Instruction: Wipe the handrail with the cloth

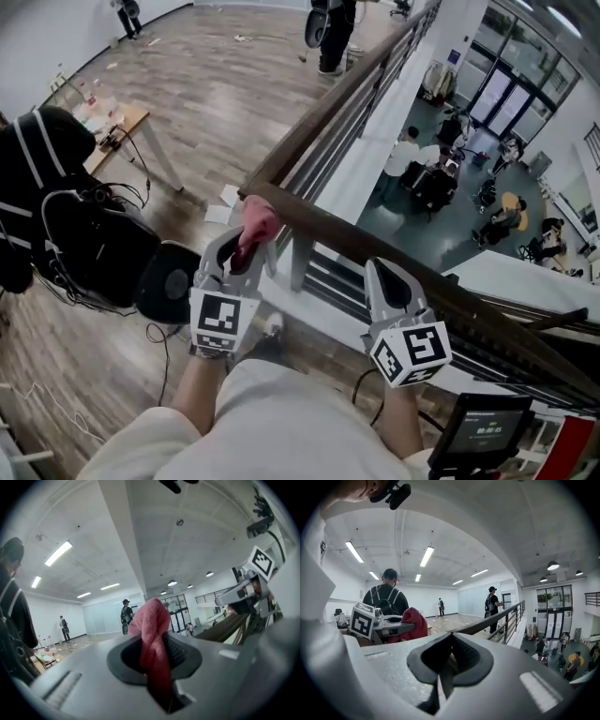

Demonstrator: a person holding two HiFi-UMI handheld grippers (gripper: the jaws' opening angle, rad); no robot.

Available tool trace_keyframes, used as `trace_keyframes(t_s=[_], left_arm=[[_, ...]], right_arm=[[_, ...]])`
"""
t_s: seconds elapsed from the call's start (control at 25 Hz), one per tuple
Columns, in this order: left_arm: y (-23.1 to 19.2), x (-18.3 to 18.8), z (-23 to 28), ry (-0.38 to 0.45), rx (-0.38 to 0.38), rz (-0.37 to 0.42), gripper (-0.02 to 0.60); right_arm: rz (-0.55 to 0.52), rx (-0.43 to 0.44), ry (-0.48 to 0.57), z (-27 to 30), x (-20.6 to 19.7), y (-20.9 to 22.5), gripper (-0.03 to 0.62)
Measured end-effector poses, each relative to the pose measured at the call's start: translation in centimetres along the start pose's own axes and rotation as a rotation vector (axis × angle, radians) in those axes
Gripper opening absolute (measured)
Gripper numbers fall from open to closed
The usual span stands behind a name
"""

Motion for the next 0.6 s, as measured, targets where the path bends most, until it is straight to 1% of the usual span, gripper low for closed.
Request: trace_keyframes(t_s=[0.16, 0.24, 0.32, 0.4, 0.52, 0.6], left_arm=[[-3.6, -1.9, 1.8, -0.073, 0.029, -0.014, 0.080], [-5.6, -3.1, 3.1, -0.096, 0.031, -0.026, 0.080], [-7.0, -4.1, 4.2, -0.117, 0.021, -0.026, 0.080], [-7.9, -4.9, 5.3, -0.141, 0.007, -0.009, 0.081], [-8.8, -5.7, 6.8, -0.160, -0.012, 0.008, 0.084], [-9.2, -6.5, 7.6, -0.169, -0.022, 0.001, 0.084]], right_arm=[[-0.026, 0.032, -0.020, 2.7, 0.3, -1.8, 0.002], [-0.030, 0.052, -0.033, 4.6, 0.1, -3.0, 0.002], [-0.023, 0.071, -0.049, 6.1, -0.1, -4.1, 0.002], [-0.004, 0.084, -0.063, 7.4, -0.2, -4.8, 0.002], [0.003, 0.082, -0.076, 9.4, 0.0, -5.0, 0.002], [0.003, 0.072, -0.089, 10.7, 0.0, -4.9, 0.002]])
Point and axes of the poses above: the fingertips, and each gripper's own axes: z forward along the fingers, y to its right, x out of its top, the point moved 2 cm from there along -z, backward along the fingers, and after that the axes turned 12 degrees about -x, right-handed, at the moved point
